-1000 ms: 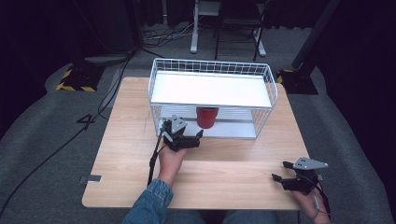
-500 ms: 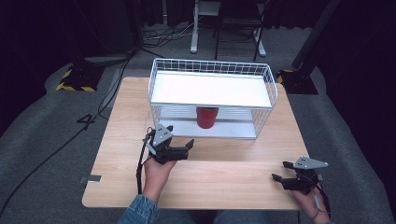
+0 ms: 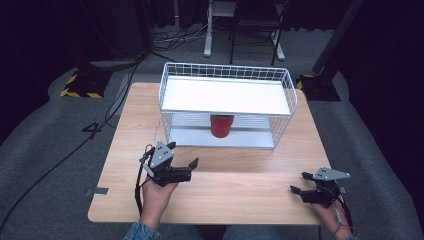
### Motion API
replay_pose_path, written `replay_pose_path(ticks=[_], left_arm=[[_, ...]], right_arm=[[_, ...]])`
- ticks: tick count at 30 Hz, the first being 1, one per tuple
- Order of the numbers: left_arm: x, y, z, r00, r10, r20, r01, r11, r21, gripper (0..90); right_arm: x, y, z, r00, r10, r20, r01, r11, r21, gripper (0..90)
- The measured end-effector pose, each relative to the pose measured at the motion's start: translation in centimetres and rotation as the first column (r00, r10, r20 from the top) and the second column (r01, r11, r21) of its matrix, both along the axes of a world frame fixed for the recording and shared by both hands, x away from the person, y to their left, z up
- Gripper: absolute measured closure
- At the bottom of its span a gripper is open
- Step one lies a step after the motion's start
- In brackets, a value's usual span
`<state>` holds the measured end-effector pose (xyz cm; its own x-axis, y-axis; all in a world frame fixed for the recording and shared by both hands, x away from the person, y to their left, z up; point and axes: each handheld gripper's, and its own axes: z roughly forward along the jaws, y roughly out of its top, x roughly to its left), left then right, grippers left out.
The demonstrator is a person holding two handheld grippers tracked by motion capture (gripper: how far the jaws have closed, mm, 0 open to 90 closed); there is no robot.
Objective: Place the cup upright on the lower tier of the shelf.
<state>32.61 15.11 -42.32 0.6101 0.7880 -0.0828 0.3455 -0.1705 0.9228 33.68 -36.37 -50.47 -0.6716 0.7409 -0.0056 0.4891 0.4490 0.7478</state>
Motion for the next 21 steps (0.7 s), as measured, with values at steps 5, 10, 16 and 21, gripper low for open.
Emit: replay_pose_path(ticks=[5, 10, 16, 21], left_arm=[[-0.7, 0.9, -0.5, 0.9990, -0.006, -0.044, 0.006, 1.0000, 0.003, 5.8], [-1.7, 1.8, -1.1, 0.9976, -0.013, -0.068, 0.013, 0.9999, 0.006, 5.6], [-2.6, 2.5, -1.5, 0.9931, -0.032, -0.112, 0.033, 0.9994, 0.003, 5.5], [-3.2, 3.0, -2.3, 0.9890, -0.024, -0.146, 0.030, 0.9989, 0.037, 5.5]], right_arm=[[-0.1, 0.1, 0.0, 1.0000, 0.004, 0.008, -0.004, 1.000, -0.005, 23.5], [-0.2, 0.1, 0.0, 0.9999, 0.003, 0.012, -0.003, 1.000, -0.007, 23.5], [-0.2, 0.1, 0.0, 0.9999, 0.004, 0.009, -0.003, 1.000, -0.006, 23.5], [-0.2, 0.1, 0.0, 1.0000, 0.005, 0.007, -0.005, 1.000, -0.004, 23.5]])
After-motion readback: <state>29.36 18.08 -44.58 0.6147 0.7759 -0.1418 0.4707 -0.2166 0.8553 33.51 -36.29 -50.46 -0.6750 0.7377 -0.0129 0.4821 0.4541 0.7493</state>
